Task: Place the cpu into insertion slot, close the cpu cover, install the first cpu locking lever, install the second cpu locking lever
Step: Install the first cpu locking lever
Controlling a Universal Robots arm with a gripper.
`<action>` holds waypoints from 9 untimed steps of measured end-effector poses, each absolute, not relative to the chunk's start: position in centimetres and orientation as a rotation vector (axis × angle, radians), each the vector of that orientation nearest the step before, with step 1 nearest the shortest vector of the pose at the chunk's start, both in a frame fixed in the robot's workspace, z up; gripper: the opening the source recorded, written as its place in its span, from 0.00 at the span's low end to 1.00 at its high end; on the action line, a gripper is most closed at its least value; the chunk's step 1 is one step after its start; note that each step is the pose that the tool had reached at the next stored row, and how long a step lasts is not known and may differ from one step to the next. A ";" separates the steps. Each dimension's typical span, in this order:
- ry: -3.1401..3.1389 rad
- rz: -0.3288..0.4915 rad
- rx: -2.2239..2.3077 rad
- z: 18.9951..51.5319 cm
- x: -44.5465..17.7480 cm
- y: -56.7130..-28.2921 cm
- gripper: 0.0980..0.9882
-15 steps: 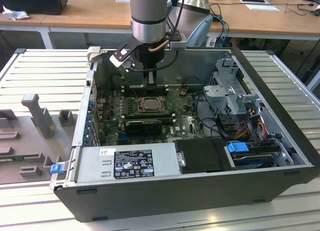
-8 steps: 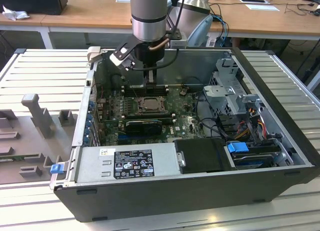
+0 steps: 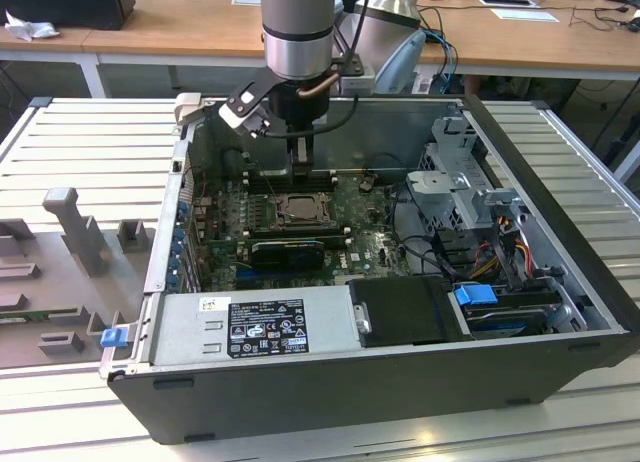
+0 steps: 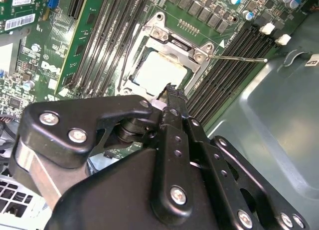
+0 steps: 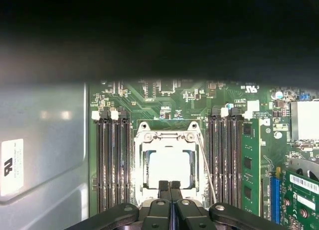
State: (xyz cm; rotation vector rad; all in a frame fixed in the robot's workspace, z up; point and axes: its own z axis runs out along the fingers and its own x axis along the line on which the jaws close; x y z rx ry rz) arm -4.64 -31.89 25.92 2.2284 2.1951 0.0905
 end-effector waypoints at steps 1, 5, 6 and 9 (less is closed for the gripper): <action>2.195 0.090 2.228 26.0 -4.6 -31.9 0.01; 2.195 0.090 2.228 26.1 -4.6 -31.9 0.01; 2.195 0.090 2.228 26.2 -4.6 -31.9 0.01; 2.195 0.091 2.228 26.3 -4.6 -31.9 0.01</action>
